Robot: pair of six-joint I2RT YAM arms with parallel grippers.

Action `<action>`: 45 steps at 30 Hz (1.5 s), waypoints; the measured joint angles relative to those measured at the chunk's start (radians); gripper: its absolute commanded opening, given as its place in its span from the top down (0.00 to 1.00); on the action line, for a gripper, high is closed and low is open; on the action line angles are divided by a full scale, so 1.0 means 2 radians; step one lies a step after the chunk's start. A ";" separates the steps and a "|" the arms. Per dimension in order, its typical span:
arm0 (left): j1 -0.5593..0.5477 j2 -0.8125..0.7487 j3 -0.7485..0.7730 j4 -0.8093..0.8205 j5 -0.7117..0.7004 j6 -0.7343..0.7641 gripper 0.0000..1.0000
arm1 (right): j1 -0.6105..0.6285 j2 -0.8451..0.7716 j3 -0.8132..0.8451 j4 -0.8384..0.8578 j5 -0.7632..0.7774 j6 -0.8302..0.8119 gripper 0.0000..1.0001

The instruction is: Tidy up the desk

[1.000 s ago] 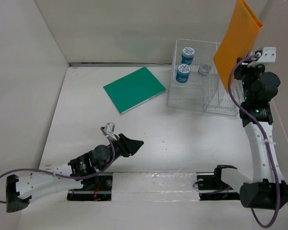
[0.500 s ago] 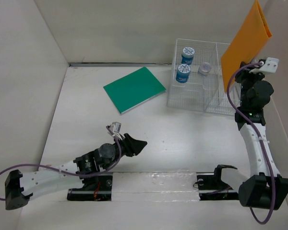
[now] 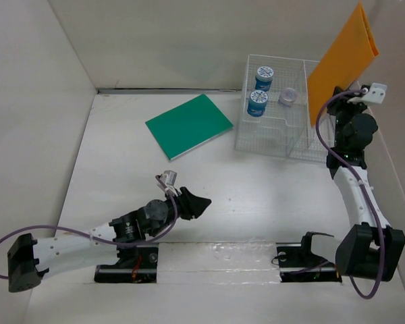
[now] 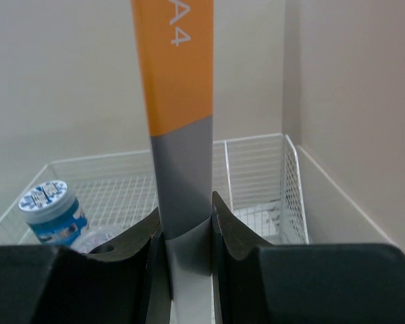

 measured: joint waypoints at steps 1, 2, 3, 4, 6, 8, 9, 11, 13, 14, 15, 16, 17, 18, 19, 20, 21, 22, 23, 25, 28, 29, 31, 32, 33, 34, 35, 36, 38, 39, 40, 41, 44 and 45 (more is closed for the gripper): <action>0.000 0.002 0.002 0.001 0.001 0.002 0.60 | 0.000 0.006 -0.006 0.006 -0.001 0.002 1.00; 0.000 0.005 0.005 0.002 0.002 0.003 0.60 | 0.000 0.012 -0.013 0.014 -0.002 0.005 1.00; 0.000 0.008 0.008 0.004 0.002 0.004 0.60 | 0.000 0.019 -0.018 0.019 -0.004 0.006 1.00; 0.000 0.011 0.009 0.006 0.003 0.005 0.60 | 0.000 0.025 -0.023 0.023 -0.006 0.007 1.00; 0.000 0.015 0.010 0.011 0.004 0.006 0.60 | 0.000 0.036 -0.028 0.029 -0.007 0.009 1.00; 0.000 0.021 0.010 0.015 0.005 0.007 0.60 | 0.000 0.047 -0.030 0.035 -0.011 0.010 1.00; 0.001 0.025 0.010 0.019 0.006 0.007 0.60 | 0.000 0.051 -0.032 0.043 -0.013 0.011 1.00; 0.004 0.034 0.010 0.025 0.012 0.008 0.60 | 0.000 0.059 -0.037 0.057 -0.016 0.012 1.00; 0.010 0.043 0.010 0.030 0.021 0.009 0.60 | 0.001 0.068 -0.044 0.075 -0.016 0.012 1.00; 0.014 0.047 0.010 0.032 0.026 0.009 0.60 | 0.001 0.071 -0.049 0.086 -0.014 0.012 1.00; 0.016 0.051 0.010 0.035 0.028 0.009 0.60 | 0.002 0.076 -0.055 0.097 -0.012 0.013 1.00; 0.018 0.054 0.010 0.036 0.031 0.009 0.60 | 0.003 0.082 -0.060 0.109 -0.010 0.014 1.00; 0.018 0.055 0.010 0.038 0.034 0.010 0.60 | 0.004 0.084 -0.061 0.117 -0.007 0.015 1.00; 0.018 0.056 0.010 0.039 0.036 0.010 0.60 | 0.006 0.097 -0.067 0.122 -0.005 0.015 1.00; 0.018 0.058 0.010 0.041 0.038 0.011 0.60 | 0.008 0.104 -0.071 0.131 -0.001 0.015 1.00; 0.018 0.059 0.010 0.042 0.040 0.011 0.60 | 0.011 0.113 -0.077 0.141 0.004 0.015 1.00; 0.018 0.060 0.010 0.043 0.040 0.011 0.60 | 0.013 0.118 -0.082 0.146 0.008 0.016 1.00; 0.018 0.061 0.010 0.044 0.041 0.011 0.60 | 0.016 0.125 -0.087 0.155 0.012 0.015 1.00; 0.018 0.062 0.010 0.044 0.041 0.011 0.60 | 0.019 0.131 -0.093 0.164 0.017 0.015 1.00; 0.018 0.062 0.010 0.045 0.042 0.011 0.60 | 0.024 0.144 -0.100 0.176 0.025 0.015 1.00; 0.018 0.062 0.010 0.049 0.044 0.011 0.60 | 0.028 0.161 -0.104 0.199 0.037 0.015 1.00; 0.018 0.063 0.010 0.050 0.045 0.011 0.60 | 0.030 0.167 -0.104 0.205 0.042 0.016 1.00; 0.018 0.066 0.010 0.052 0.046 0.011 0.60 | 0.032 0.176 -0.104 0.220 0.049 0.016 1.00; 0.018 0.068 0.010 0.052 0.046 0.010 0.60 | 0.033 0.179 -0.104 0.226 0.054 0.016 1.00; 0.018 0.070 0.010 0.052 0.046 0.010 0.60 | 0.034 0.181 -0.104 0.231 0.057 0.016 1.00; 0.018 0.072 0.010 0.052 0.046 0.010 0.60 | 0.037 0.182 -0.104 0.236 0.061 0.015 1.00; 0.018 0.075 0.010 0.053 0.046 0.010 0.60 | 0.038 0.183 -0.104 0.240 0.065 0.014 1.00; 0.018 0.077 0.010 0.054 0.046 0.010 0.60 | 0.041 0.183 -0.104 0.247 0.072 0.012 1.00; 0.018 0.083 0.010 0.056 0.046 0.009 0.60 | 0.044 0.183 -0.104 0.259 0.082 0.006 1.00; 0.018 0.086 0.010 0.056 0.046 0.009 0.60 | 0.046 0.183 -0.104 0.265 0.088 0.003 1.00; 0.018 0.090 0.010 0.057 0.046 0.009 0.60 | 0.047 0.183 -0.104 0.270 0.091 0.001 1.00; 0.018 0.093 0.010 0.059 0.046 0.009 0.60 | 0.049 0.183 -0.103 0.273 0.094 -0.003 1.00; 0.018 0.104 0.010 0.062 0.046 0.007 0.60 | 0.050 0.193 -0.091 0.282 0.097 -0.016 1.00; 0.018 0.107 0.010 0.063 0.046 0.007 0.60 | 0.050 0.198 -0.086 0.285 0.098 -0.019 1.00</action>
